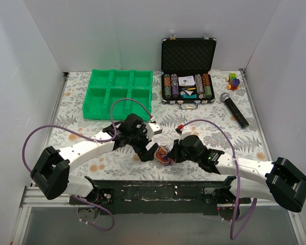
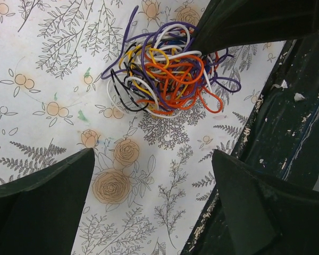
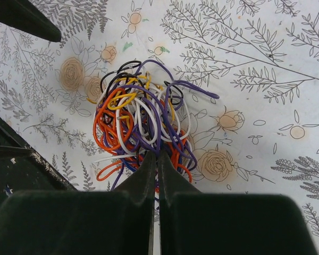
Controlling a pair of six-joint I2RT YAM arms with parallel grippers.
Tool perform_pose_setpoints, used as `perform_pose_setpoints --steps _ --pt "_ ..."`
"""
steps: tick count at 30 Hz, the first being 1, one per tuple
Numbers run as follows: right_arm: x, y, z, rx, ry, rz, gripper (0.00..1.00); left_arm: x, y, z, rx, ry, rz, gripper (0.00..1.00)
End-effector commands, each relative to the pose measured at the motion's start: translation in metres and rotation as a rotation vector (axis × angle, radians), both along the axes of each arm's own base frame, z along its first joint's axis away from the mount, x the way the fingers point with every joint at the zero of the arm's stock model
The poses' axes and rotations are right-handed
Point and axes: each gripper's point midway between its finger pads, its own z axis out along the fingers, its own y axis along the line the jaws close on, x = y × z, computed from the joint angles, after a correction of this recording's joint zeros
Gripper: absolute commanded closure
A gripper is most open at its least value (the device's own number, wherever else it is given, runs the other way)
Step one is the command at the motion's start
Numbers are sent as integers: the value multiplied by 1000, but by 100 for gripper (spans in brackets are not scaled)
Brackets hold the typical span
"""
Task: Untangle the cables
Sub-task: Untie the cable.
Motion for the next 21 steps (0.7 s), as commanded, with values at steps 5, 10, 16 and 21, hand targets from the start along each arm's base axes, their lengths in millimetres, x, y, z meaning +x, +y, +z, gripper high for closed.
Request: perform_pose_setpoints --steps 5,10,16,21 --pt "0 13 12 83 -21 29 99 8 -16 2 -27 -33 -39 8" --pt "0 14 15 96 -26 26 99 13 -21 -2 -33 -31 -34 19" --pt "-2 15 18 117 -26 29 99 11 -33 7 -75 -1 -62 23" --pt "-3 14 19 121 -25 31 99 16 -38 13 -87 -12 -70 46"
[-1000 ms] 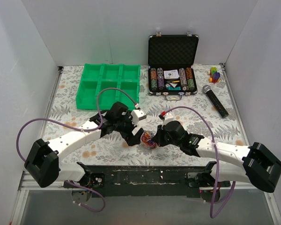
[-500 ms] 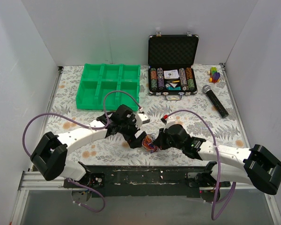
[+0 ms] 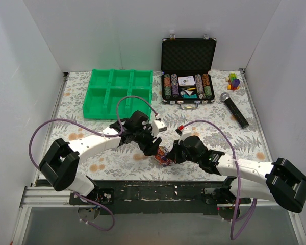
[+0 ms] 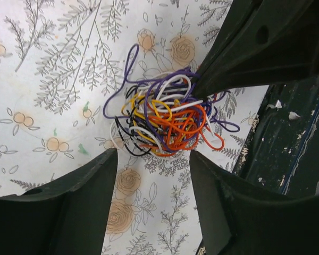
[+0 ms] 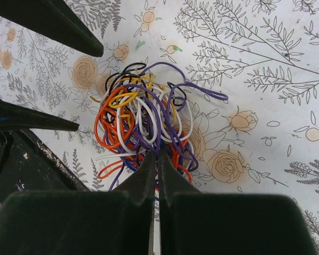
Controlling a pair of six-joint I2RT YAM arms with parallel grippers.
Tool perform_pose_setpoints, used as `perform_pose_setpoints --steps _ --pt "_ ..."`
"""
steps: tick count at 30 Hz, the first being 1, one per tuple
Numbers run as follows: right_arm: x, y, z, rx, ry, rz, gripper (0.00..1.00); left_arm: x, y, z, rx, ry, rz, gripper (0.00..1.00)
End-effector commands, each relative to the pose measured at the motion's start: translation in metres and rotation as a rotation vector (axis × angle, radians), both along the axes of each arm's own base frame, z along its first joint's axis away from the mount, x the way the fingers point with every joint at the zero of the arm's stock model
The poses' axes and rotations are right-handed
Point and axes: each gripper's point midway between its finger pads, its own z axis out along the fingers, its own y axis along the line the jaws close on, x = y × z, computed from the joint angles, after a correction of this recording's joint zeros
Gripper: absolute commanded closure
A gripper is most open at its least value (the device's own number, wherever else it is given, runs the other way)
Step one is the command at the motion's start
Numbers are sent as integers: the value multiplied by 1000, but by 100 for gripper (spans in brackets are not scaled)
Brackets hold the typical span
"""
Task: Untangle the cables
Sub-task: Untie the cable.
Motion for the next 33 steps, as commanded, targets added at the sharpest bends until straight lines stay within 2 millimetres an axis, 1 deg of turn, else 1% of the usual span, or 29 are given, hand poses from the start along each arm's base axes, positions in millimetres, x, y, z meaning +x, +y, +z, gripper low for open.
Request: perform_pose_setpoints --steps 1,2,5,9,13,21,24,27,28,30,33 --pt "3 9 18 73 -34 6 99 5 -15 21 -66 -34 -35 50" --pt "3 9 19 74 -34 6 99 4 -15 20 -67 -29 -41 53" --pt "3 9 22 78 -40 3 99 -3 -13 12 -57 -2 -67 54" --pt "4 9 24 78 -44 1 99 -10 -10 8 -52 23 -79 52" --pt "4 10 25 87 -43 2 99 -10 -8 6 -42 20 -82 48" --pt "5 13 31 103 -46 5 99 -8 -9 7 -47 7 -84 59" --pt "4 13 33 110 -49 10 99 -7 -11 5 -48 11 -86 70" --pt "3 13 36 117 -55 10 99 -10 -10 1 -46 26 -93 77" --pt "4 12 37 120 -57 9 99 -11 -10 -1 -41 33 -93 82" --pt "3 12 38 121 -58 9 99 -10 -11 -1 -37 43 -94 100" --pt "3 10 37 114 -57 9 99 -7 -13 7 -41 37 -88 100"
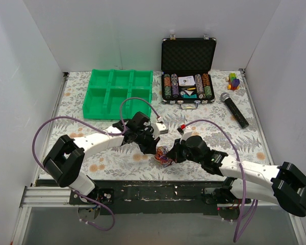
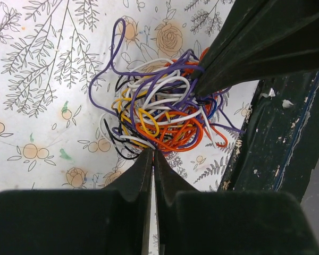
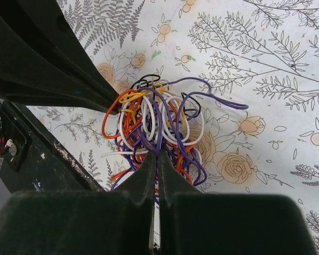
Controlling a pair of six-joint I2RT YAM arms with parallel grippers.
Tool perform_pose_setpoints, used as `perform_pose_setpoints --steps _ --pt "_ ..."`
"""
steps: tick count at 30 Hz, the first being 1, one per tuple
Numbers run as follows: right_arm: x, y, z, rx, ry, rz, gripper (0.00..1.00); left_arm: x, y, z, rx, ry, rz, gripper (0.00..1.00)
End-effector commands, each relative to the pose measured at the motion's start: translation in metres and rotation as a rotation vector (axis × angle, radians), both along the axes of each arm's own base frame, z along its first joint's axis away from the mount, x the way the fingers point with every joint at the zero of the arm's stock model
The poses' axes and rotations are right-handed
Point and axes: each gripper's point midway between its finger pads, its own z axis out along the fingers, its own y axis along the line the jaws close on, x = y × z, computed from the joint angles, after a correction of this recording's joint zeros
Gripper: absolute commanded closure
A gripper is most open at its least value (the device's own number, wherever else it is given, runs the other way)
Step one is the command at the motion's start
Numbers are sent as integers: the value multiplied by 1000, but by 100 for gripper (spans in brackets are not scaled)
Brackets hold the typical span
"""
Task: Untangle the cables
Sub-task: Untie the cable.
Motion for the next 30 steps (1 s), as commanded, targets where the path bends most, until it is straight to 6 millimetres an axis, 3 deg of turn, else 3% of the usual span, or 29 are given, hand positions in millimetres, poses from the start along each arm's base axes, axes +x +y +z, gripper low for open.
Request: perform_pose_setpoints --steps 1,11,21,26,30 --pt "4 7 19 56 -38 0 99 1 -8 20 -44 -17 -18 100" --pt "3 -6 -6 -6 -7 -36 99 1 -1 73 -103 -55 26 100" --pt "0 -16 -29 -57 33 -66 99 15 21 128 -166 -193 124 100" --pt "-1 -24 -43 -110 52 -84 99 40 27 188 -256 -299 229 100" --pt "-1 -34 -54 -161 75 -123 99 56 37 255 -342 -433 307 100"
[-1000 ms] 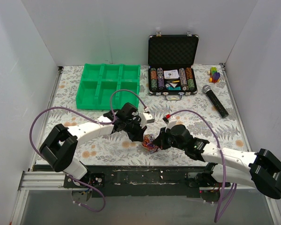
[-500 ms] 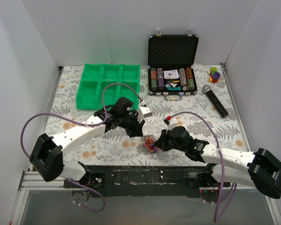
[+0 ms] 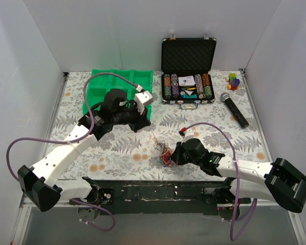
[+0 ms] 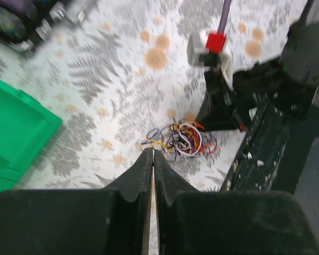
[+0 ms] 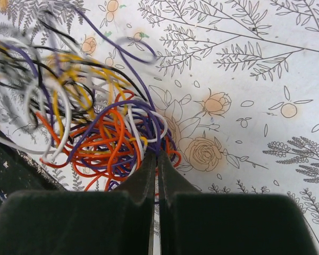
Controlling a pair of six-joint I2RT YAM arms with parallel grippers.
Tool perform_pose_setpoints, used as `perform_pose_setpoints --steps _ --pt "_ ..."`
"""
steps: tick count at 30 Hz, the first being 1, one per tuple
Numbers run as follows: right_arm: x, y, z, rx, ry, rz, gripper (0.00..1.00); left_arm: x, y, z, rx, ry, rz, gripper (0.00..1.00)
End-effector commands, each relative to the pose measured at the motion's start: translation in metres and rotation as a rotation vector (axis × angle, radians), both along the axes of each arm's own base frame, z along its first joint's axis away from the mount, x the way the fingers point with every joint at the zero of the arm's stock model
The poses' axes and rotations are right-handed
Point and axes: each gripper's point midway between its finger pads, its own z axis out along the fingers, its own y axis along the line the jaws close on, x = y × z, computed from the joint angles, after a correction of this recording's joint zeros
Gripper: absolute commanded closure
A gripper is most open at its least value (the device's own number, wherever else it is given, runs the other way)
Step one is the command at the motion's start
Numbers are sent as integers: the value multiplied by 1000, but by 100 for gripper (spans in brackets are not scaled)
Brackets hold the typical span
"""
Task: Untangle the cables
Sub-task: Untie the cable.
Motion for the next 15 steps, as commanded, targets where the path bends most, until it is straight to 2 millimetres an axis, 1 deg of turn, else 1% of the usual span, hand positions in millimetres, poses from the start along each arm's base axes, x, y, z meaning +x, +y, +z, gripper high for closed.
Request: perform_pose_setpoints --steps 1,3,6,7,10,12,15 --pt "-2 -17 -21 -82 34 -54 99 18 15 100 -141 -217 110 100" --pt "-2 -20 -25 -101 44 -62 99 23 22 133 -171 -290 156 100" --pt "-3 -23 -31 -122 61 -73 99 22 30 185 -236 -386 190 100" --pt "-2 -24 -32 -129 62 -76 99 19 32 200 -256 -408 191 100" --pt "-3 -27 -38 -153 77 -84 99 12 37 233 -297 -454 189 100" --pt "-4 -29 -43 -173 88 -88 99 11 43 258 -327 -506 211 100" --pt "-7 -35 -53 -218 118 -102 99 9 57 307 -392 -627 268 100"
